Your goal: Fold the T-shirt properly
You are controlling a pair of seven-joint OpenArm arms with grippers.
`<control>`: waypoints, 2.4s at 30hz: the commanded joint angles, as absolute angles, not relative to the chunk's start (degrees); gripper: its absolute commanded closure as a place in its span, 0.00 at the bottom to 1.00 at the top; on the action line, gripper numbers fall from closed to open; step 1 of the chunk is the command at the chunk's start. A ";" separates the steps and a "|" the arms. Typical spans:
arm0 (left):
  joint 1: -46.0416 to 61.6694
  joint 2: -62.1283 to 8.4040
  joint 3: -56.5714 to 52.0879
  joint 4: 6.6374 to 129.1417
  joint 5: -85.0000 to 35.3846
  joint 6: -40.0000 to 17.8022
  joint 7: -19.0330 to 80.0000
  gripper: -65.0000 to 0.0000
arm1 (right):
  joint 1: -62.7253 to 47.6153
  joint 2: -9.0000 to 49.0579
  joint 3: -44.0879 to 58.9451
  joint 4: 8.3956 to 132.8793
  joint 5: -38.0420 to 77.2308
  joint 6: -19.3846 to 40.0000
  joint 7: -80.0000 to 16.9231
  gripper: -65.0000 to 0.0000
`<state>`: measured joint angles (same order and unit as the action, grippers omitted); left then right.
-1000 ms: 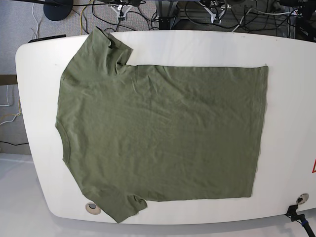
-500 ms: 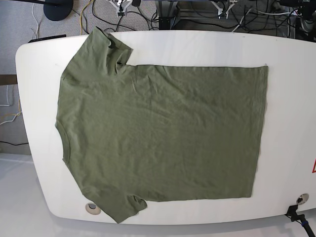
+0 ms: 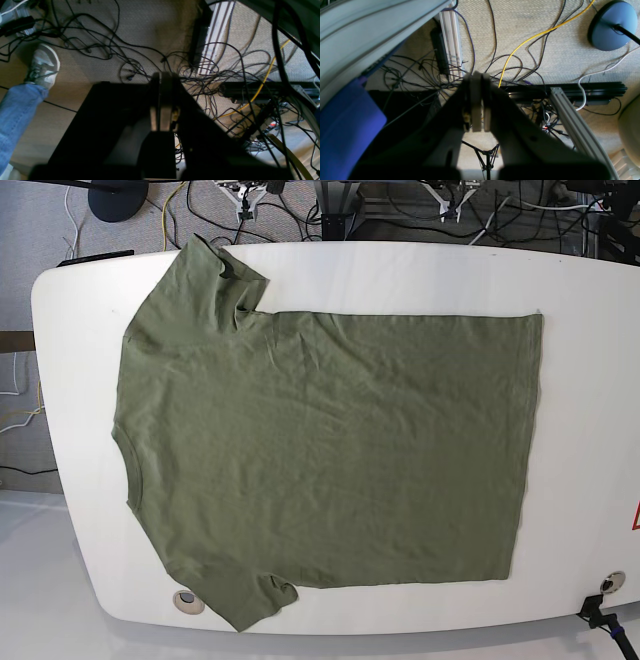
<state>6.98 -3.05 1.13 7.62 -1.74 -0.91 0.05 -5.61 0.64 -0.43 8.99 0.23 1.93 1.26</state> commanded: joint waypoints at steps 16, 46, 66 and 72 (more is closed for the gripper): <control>14.55 -3.21 0.92 19.30 -1.98 -1.01 0.31 0.49 | -17.19 0.92 -0.40 28.88 0.31 1.80 1.27 0.88; 58.33 -4.97 -7.16 82.77 -2.15 -1.01 -2.68 0.48 | -63.52 4.44 -0.48 93.93 0.75 2.15 0.92 0.35; 61.14 -4.79 -14.29 110.81 -2.15 -1.01 -2.77 0.48 | -71.78 4.18 -0.13 115.56 0.75 1.71 7.43 0.35; 53.58 -5.05 -16.22 110.81 -6.73 -1.01 -2.86 0.48 | -64.48 4.09 -0.48 115.65 0.75 1.80 7.43 0.35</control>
